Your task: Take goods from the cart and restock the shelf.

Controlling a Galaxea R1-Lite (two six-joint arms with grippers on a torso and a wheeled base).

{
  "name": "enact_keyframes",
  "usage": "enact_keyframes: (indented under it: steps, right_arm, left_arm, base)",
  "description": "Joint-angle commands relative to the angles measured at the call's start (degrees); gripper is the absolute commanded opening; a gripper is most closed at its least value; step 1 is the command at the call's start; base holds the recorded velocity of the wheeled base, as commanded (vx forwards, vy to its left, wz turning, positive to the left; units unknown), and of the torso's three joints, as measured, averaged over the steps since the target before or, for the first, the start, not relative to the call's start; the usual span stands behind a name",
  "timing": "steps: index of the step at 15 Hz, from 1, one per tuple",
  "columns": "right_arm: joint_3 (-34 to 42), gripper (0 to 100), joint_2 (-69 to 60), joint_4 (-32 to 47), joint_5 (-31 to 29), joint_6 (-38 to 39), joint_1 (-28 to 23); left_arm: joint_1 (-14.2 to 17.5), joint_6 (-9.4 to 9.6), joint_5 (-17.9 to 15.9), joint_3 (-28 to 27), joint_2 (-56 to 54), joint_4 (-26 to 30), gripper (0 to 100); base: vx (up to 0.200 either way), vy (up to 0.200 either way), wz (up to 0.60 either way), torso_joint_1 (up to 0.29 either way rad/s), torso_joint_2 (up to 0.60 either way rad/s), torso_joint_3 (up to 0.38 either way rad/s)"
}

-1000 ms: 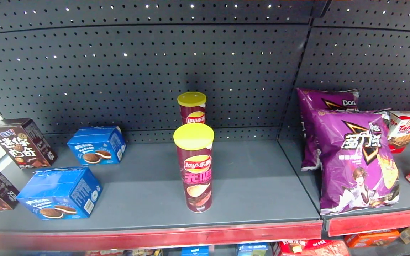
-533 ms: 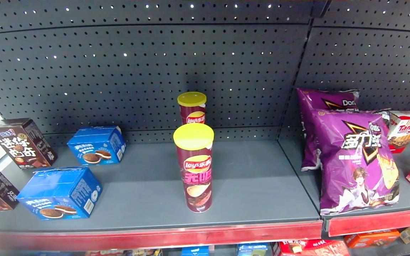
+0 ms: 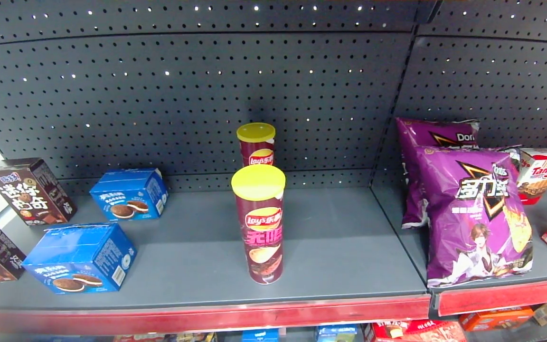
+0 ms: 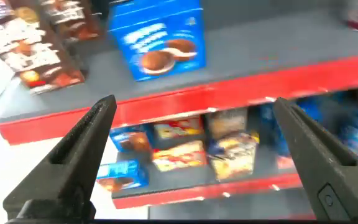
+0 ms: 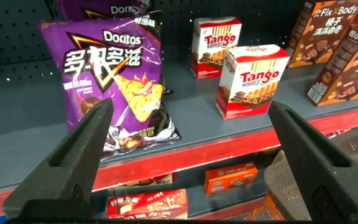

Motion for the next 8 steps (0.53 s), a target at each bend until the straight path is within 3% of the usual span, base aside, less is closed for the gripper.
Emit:
enact_keyframes:
  steps: [1, 3, 4, 7, 8]
  right_arm:
    - [0.0, 100, -0.1, 0.0, 0.0, 0.0, -0.1]
    - [0.0, 100, -0.7, 0.0, -0.1, 0.0, -0.7]
    - [0.1, 100, -0.9, 0.0, -0.1, 0.0, -1.4]
    - [1.9, 100, -3.0, 0.1, -0.1, 0.0, -3.1]
    - [1.9, 100, -3.3, 0.1, -0.2, 0.0, -3.2]
  left_arm:
    - [0.0, -4.03, 2.3, 5.9, 0.3, -2.9, 100]
    - [0.0, -8.60, 3.3, 5.8, 0.3, -3.2, 100]
    - [0.0, -9.21, 4.7, 5.8, 0.3, -3.2, 100]
    - [-0.1, -8.68, 4.4, 5.8, 0.3, -3.2, 100]
    - [-0.1, -6.14, 3.5, 5.9, 0.3, -3.3, 100]
  base:
    - [0.000, 0.000, 0.00, 0.000, 0.00, 0.000]
    - [0.000, 0.000, 0.00, 0.000, 0.00, 0.000]
    - [0.000, 0.000, 0.00, 0.000, 0.00, 0.000]
    - [0.000, 0.000, 0.00, 0.000, 0.00, 0.000]
    - [0.000, 0.000, 0.00, 0.000, 0.00, 0.000]
